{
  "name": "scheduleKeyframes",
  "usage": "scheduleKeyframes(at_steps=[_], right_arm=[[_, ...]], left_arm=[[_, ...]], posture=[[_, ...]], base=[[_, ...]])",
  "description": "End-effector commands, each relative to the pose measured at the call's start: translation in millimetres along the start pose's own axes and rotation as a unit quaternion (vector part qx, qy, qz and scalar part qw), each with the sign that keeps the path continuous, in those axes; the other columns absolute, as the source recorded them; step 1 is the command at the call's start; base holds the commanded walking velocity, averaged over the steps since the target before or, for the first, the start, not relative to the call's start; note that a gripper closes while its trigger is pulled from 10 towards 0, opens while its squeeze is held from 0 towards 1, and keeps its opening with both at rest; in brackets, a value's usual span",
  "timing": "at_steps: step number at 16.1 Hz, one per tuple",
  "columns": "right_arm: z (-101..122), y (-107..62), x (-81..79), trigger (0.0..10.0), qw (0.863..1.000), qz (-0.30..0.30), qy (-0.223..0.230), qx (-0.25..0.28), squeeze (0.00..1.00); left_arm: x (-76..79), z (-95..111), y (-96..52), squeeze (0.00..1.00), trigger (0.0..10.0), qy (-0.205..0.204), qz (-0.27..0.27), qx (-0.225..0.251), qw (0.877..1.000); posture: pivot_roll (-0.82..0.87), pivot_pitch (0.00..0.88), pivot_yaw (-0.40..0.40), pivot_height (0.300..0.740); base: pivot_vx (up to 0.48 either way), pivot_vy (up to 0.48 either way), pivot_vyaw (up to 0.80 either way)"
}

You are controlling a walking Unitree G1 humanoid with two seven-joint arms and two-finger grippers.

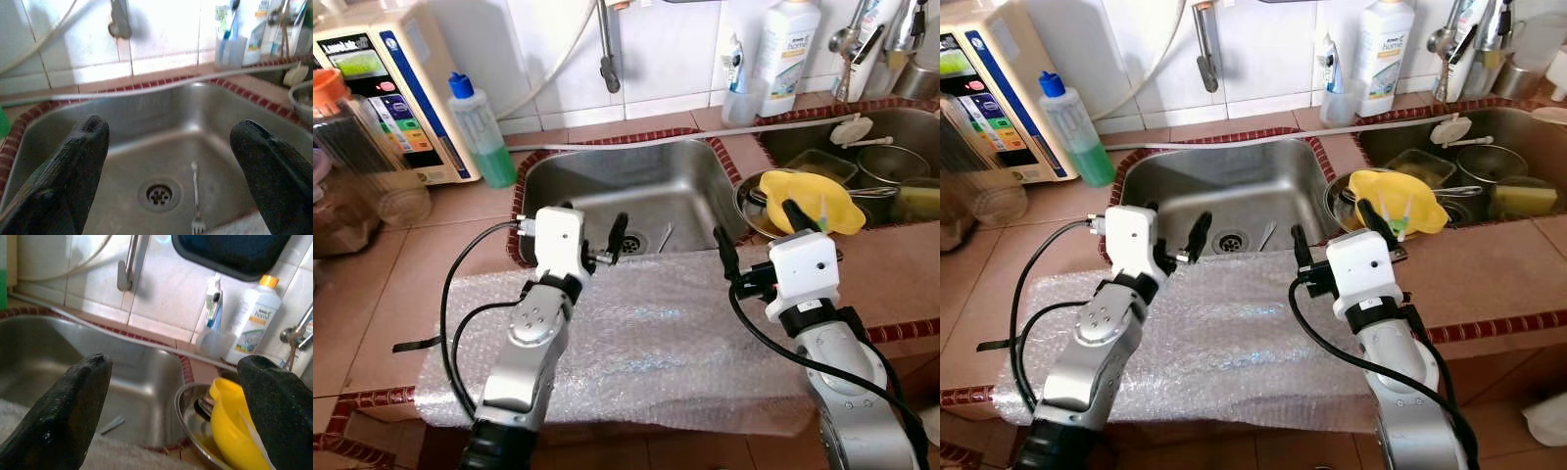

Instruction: Kitchen organization

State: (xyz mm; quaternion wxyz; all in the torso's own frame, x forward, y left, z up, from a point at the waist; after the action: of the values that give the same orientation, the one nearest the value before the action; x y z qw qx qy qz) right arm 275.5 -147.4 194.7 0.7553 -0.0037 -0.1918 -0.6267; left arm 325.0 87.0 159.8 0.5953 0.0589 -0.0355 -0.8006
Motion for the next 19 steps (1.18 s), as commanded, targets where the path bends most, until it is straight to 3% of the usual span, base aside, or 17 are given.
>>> scheduleKeyframes(at_steps=[1, 10, 19], right_arm=[[4.2, -0.2, -1.7, 10.0, 1.000, 0.002, 0.002, 0.006, 0.00], [6.1, 0.9, -2.1, 10.0, 1.000, 0.003, -0.002, 0.010, 0.00], [11.4, -3.7, -2.4, 10.0, 1.000, 0.007, -0.015, 0.016, 0.00]], left_arm=[[-3.8, -3.5, -2.5, 0.00, 10.0, 0.004, 0.002, -0.009, 1.000], [-2.4, -3.8, -1.4, 0.00, 10.0, 0.011, 0.000, -0.011, 1.000], [-2.7, -5.3, -2.1, 0.00, 10.0, 0.008, 0.000, -0.016, 1.000]], posture=[[-0.37, 0.130, 0.162, 0.740], [-0.38, 0.117, 0.164, 0.740], [-0.38, 0.129, 0.169, 0.740]], base=[[0.000, 0.000, 0.00], [0.000, 0.000, 0.00], [0.000, -0.293, 0.00]])
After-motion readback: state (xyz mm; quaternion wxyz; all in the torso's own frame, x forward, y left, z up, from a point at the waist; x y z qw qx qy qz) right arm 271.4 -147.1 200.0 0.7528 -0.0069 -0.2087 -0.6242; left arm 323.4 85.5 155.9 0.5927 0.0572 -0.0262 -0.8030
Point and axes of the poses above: a point about 5 cm out from each wrist's last joint towards the gripper, its own y axis pointing out of the wrist towards the gripper, its own z axis along the axis of the wrist's last joint, x = y × z, the point moved 2 cm from there along y, pointing out of the wrist towards the gripper, and after that the axes turned 4 degrees about y, right-handed, at the moved point
